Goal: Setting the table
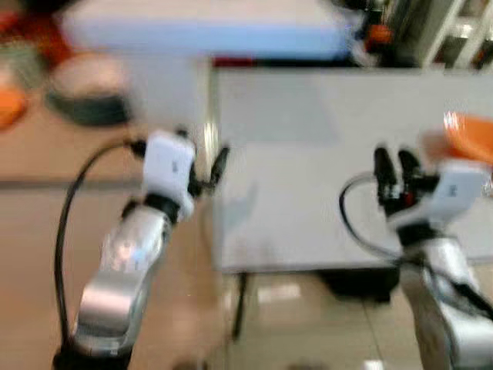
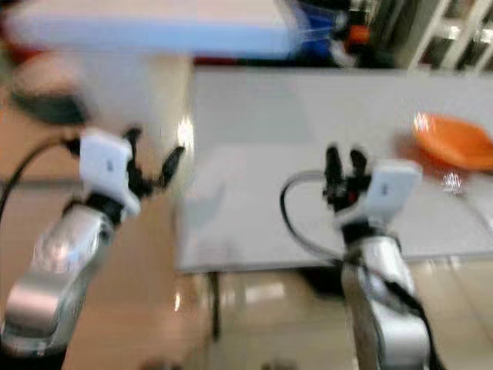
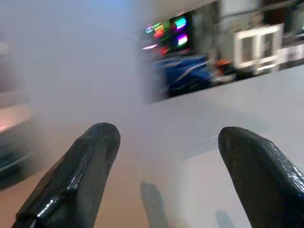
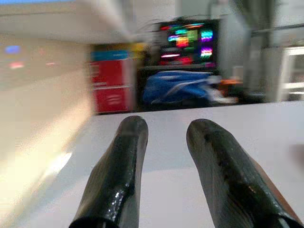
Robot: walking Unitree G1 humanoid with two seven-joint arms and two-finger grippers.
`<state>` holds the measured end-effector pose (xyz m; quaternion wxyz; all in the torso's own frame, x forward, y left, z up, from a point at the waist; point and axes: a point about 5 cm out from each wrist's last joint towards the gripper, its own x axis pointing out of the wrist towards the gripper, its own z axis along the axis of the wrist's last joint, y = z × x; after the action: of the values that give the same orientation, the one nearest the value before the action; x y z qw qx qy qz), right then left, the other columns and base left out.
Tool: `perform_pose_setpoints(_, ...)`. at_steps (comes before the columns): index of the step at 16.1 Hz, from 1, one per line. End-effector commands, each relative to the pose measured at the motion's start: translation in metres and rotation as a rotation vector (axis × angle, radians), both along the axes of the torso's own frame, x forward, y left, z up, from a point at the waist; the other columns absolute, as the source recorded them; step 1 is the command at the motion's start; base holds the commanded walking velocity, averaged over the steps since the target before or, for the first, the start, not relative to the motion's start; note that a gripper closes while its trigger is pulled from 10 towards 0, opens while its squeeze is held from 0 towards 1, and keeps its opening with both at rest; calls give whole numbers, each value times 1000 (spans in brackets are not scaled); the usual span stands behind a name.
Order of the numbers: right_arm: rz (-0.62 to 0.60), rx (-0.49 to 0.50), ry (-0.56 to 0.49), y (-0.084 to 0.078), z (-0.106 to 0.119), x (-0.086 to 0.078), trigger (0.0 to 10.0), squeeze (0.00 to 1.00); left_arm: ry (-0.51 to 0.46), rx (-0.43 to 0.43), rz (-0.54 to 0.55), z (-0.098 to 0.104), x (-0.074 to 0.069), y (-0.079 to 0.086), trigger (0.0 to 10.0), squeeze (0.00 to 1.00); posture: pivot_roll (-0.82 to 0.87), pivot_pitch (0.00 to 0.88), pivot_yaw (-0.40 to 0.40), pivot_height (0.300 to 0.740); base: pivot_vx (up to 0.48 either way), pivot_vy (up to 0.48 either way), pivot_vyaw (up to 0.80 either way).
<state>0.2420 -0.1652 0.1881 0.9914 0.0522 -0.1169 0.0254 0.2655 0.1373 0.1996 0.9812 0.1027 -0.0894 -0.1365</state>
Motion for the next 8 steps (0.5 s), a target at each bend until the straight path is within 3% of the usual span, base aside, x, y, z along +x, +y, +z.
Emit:
perform_pose_setpoints(1, 7, -10, -5, 0, 1, 1, 10000, 0, -18, 1, 15, 4, 2, 1, 10000, 0, 48, 47, -42, 740, 0, 480, 0)
perform_pose_setpoints(8, 52, 0, 40, 7, -4, 10, 10000, 0, -20, 9, 53, 3, 11, 4, 10000, 0, 55, 51, -53, 740, 0, 480, -59)
